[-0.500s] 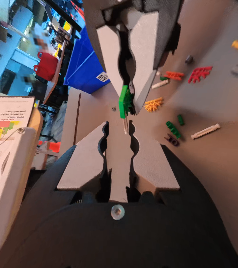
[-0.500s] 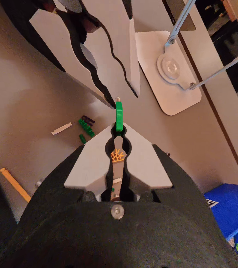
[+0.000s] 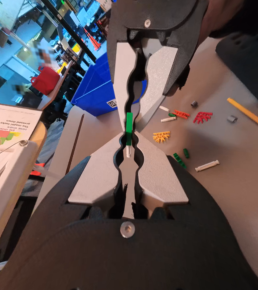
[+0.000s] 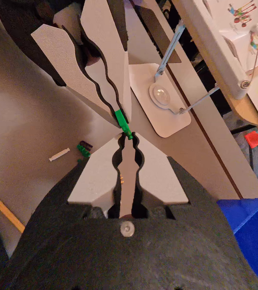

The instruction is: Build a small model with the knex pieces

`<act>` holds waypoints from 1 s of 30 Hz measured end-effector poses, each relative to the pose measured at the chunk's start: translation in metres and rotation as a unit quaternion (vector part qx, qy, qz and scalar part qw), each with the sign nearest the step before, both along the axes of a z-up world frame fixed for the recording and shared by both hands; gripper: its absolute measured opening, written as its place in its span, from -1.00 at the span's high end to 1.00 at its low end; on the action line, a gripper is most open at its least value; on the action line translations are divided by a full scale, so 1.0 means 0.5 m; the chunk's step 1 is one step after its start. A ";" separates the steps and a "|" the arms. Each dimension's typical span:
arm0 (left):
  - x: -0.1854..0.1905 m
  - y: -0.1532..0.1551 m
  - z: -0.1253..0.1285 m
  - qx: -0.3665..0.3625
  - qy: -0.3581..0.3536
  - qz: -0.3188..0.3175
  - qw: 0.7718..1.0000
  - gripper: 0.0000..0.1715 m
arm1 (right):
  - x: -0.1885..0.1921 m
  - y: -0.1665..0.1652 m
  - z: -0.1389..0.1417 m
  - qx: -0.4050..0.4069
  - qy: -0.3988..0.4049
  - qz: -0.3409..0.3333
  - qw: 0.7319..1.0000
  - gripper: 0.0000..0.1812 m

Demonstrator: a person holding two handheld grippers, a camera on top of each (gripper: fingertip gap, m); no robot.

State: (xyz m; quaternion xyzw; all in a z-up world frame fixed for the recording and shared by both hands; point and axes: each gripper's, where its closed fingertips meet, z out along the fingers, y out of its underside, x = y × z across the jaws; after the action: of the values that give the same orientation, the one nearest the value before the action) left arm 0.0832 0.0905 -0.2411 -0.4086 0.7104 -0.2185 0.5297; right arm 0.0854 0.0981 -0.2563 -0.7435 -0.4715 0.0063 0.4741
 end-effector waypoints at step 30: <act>0.019 0.056 0.044 0.298 -0.051 0.186 0.935 0.96 | 0.039 0.055 0.046 0.191 -0.155 -0.156 0.957 0.98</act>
State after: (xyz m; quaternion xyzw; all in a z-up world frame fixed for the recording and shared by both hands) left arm 0.0929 0.1186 -0.2190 -0.3448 0.6265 0.0851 0.6938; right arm 0.1048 0.1255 -0.2331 -0.6951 -0.4097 -0.2730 0.5239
